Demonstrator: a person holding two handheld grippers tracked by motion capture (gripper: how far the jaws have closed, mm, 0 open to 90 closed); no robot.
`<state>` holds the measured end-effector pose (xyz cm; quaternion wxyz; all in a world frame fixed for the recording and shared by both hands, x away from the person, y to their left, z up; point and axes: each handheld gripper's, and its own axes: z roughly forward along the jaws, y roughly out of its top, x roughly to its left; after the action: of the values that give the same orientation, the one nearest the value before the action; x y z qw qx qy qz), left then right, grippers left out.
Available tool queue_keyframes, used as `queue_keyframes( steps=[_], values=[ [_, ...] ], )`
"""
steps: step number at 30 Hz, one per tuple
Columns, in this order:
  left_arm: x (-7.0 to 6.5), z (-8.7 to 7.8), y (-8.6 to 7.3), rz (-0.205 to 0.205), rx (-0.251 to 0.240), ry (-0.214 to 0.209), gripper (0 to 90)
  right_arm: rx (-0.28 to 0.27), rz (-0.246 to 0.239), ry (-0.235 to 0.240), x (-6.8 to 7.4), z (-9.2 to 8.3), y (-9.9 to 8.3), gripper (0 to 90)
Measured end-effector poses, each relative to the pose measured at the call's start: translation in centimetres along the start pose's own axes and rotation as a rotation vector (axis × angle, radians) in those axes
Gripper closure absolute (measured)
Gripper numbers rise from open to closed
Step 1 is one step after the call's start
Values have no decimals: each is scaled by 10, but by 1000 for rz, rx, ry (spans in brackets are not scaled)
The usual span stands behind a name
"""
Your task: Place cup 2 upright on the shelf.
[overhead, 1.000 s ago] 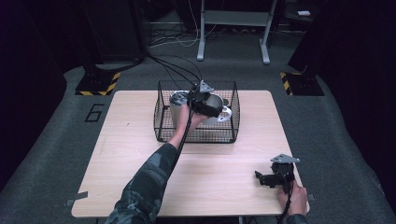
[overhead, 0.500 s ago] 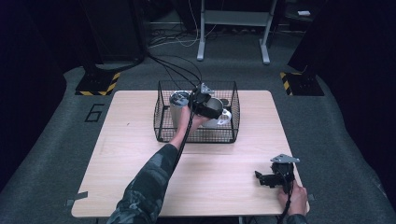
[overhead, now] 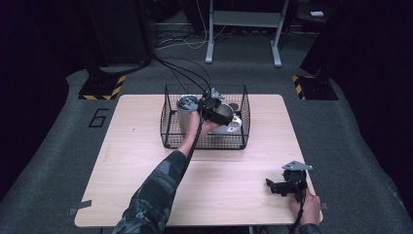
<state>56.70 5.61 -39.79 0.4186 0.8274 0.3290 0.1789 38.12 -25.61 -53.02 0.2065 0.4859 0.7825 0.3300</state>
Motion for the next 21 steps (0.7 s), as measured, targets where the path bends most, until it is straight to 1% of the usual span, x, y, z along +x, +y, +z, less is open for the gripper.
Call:
queue_keyframes(
  steps=[2,4,6,8,10,11,15,21],
  values=[
    [0,0,0,5,2,-3,62,-4,10,-5,1,0,0,0],
    [-1,1,0,3,-1,-6,62,-4,9,-5,1,0,0,0],
    [-1,1,0,14,13,-12,62,-4,9,-5,1,0,0,0],
    [-2,3,1,16,14,-14,62,-4,8,-5,1,0,0,0],
    [-3,4,0,12,14,-17,62,-4,9,-4,1,0,0,0],
    [-3,5,0,14,13,-15,62,1,-2,1,0,0,0,0],
    [-4,9,-1,19,28,-29,62,5,0,5,0,0,0,0],
    [-6,14,-2,12,44,-41,62,6,-2,6,0,0,0,0]
  ],
)
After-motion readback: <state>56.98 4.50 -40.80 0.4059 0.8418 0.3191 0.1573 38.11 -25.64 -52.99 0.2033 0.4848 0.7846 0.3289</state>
